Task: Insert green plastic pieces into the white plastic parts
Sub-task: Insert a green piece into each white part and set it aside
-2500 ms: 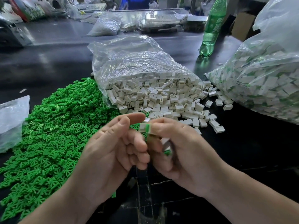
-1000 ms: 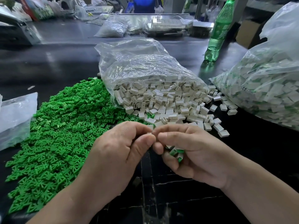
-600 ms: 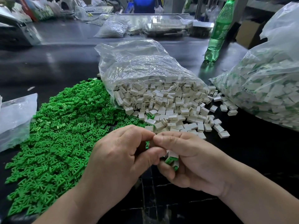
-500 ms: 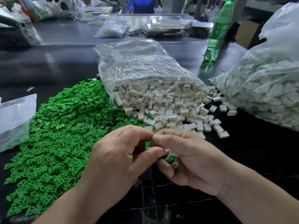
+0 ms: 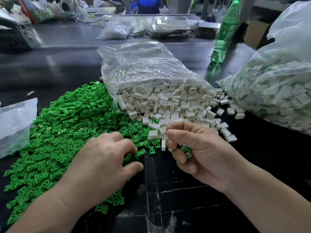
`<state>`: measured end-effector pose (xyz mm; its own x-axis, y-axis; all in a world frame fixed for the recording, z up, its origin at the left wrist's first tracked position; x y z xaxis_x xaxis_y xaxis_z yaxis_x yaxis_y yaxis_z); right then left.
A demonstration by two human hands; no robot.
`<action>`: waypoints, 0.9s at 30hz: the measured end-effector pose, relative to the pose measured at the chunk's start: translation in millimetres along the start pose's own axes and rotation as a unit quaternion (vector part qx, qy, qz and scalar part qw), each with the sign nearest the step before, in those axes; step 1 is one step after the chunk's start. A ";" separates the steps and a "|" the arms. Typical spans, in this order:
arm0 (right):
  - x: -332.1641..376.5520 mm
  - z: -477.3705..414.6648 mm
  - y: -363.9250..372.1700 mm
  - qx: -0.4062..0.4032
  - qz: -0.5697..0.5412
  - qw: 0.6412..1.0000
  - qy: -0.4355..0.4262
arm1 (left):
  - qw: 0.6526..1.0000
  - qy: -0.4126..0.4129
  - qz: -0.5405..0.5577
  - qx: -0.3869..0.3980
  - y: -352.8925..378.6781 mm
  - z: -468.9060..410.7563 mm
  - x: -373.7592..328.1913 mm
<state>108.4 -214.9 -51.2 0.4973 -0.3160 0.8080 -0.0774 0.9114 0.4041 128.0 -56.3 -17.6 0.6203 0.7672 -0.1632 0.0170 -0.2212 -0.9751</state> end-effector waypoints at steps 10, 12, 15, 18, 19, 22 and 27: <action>-5.5 -0.9 8.3 0.022 0.026 0.999 0.026 | 0.995 0.093 0.002 -0.036 -1.9 -10.5 -26.6; -5.5 -0.8 8.2 0.021 0.026 0.999 0.026 | 0.994 0.108 0.001 -0.032 -0.8 -9.9 -28.8; -5.5 -0.6 6.8 0.022 0.014 0.999 0.024 | 0.993 0.112 0.006 -0.041 -2.1 -10.6 -29.7; -5.7 -0.7 8.1 0.031 0.009 0.999 0.022 | 0.992 0.072 0.052 -0.087 -10.2 -9.5 -22.4; -5.8 -0.6 7.8 0.030 0.009 0.999 0.022 | 0.988 0.039 0.095 -0.111 -15.1 -7.4 -16.2; -4.9 -0.5 5.9 0.023 0.016 0.999 0.019 | 0.935 -0.068 0.301 -0.175 -20.9 1.8 6.7; -2.9 0.2 7.4 0.022 0.027 0.999 0.004 | 0.796 -0.133 0.566 -0.169 -2.7 -0.2 17.5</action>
<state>106.2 -207.3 -50.5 0.4990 -0.2636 0.8255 -0.1430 0.9145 0.3784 139.0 -42.4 -17.9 0.2005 0.0526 -0.9783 -0.1963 -0.9762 -0.0927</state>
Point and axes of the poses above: each hand's wrist, its own z-axis away from the middle knuckle, its own y-axis out of the palm, x = y × z, the point moved 10 cm from there along -z, towards the middle knuckle, and after that the axes turned 11 degrees about y, right-handed, at the moved point
